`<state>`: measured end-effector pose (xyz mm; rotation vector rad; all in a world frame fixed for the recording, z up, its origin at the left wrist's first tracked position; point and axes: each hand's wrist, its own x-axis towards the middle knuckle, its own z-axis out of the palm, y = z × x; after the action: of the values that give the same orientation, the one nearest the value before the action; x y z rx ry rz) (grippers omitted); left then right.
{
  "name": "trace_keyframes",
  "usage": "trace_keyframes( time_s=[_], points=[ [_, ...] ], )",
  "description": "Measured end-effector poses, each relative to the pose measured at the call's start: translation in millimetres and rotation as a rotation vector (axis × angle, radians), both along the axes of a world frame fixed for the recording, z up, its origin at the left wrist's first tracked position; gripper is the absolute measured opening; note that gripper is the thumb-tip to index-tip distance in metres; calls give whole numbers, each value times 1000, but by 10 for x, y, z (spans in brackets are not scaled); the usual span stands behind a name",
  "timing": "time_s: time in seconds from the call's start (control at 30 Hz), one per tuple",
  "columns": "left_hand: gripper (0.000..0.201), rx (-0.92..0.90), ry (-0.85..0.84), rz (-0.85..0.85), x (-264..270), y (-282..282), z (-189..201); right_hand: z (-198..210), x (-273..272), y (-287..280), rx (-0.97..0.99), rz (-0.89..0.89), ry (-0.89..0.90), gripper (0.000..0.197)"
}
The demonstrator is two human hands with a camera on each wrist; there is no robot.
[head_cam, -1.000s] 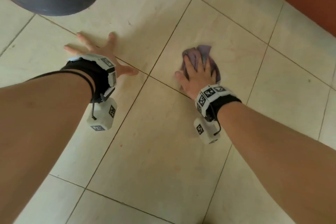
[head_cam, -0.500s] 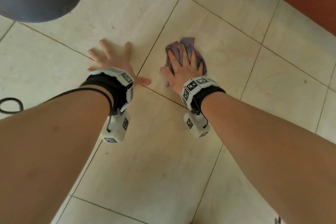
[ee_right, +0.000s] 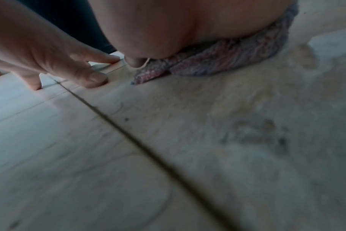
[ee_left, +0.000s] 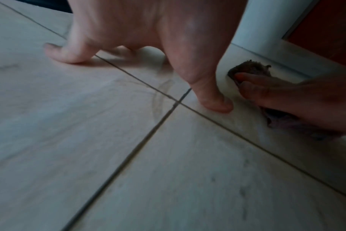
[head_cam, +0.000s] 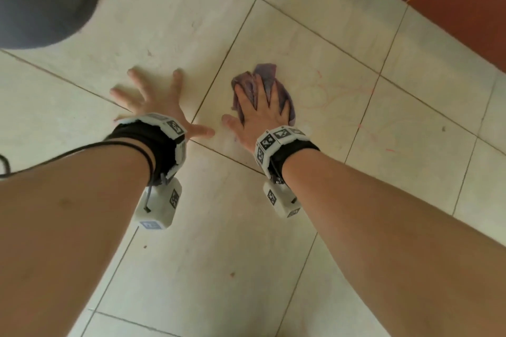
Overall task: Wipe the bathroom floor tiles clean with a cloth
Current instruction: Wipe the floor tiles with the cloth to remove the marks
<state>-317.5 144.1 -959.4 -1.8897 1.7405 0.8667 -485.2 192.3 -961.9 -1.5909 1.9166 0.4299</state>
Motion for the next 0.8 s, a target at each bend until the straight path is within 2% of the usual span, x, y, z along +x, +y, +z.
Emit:
trace_keyframes(
  time_s=[0.2,0.33,0.47,0.63,0.7,0.8],
  points=[
    [131,0,-14,-8,-63,-59,74,0,-6,-132,-26,9,6,70],
    [130,-14,-49,-52,-65,-31,84,-5,55,-11,-39,-29,-5,68],
    [131,-31,-52,-70,-38,0,96,-7,-60,0,-40,48,27,65],
    [128,-37,-47,-58,-29,50,131,-65,-622,-281,-45,-114,72,67],
    [126,-45,-49,-46,-42,53,134,-75,-783,-198,-74,-188,102,68],
    [124,-47,-56,-47,-48,67,144,-36,-675,144,-86,-267,88,68]
  ],
)
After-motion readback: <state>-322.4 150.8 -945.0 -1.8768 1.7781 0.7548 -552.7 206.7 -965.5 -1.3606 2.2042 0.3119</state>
